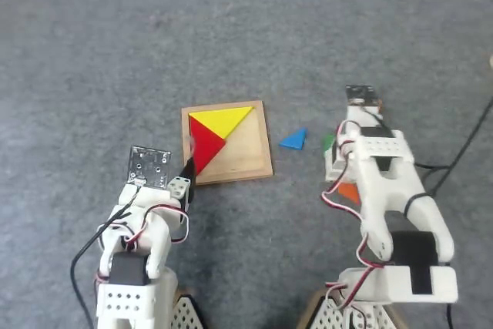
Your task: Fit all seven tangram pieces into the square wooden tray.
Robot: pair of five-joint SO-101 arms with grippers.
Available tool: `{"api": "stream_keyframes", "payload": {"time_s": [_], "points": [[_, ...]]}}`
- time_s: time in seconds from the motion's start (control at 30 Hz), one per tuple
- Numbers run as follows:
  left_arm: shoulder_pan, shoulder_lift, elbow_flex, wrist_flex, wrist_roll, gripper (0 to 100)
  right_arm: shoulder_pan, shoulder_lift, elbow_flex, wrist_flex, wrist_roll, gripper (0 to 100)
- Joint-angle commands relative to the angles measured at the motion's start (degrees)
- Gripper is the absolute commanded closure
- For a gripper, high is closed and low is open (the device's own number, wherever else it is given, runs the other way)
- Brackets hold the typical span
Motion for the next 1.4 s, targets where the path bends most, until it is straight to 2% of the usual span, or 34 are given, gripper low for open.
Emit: {"api": "stream_keyframes", "payload": {"time_s": [0.0,0.13,0.47,0.73,0.9,1.03,1.17,1.37], "points": [[0.4,-0.5,-0.3,0.4,0.2,83,-7.3,0.3,-0.1,2.4,4.3,81.5],[0.3,-0.5,-0.3,0.4,0.2,83,-11.2,1.5,-0.2,4.4,5.3,81.2],[0.3,-0.5,-0.3,0.3,0.2,83,-12.6,-1.5,0.0,4.9,5.2,81.4],[0.3,-0.5,-0.3,0.3,0.2,83,-12.5,3.9,-2.1,4.7,5.3,82.0],[0.3,-0.5,-0.3,0.4,0.2,83,-12.4,5.1,-3.1,5.1,5.3,97.8],[0.3,-0.5,-0.3,0.4,0.2,83,-12.4,5.1,-4.6,5.3,5.0,98.3],[0.3,-0.5,-0.3,0.4,0.2,83,-12.7,5.0,-10.3,7.8,4.9,98.5],[0.3,-0.5,-0.3,0.3,0.2,83,-16.8,5.1,-28.0,17.5,2.0,98.6]]}}
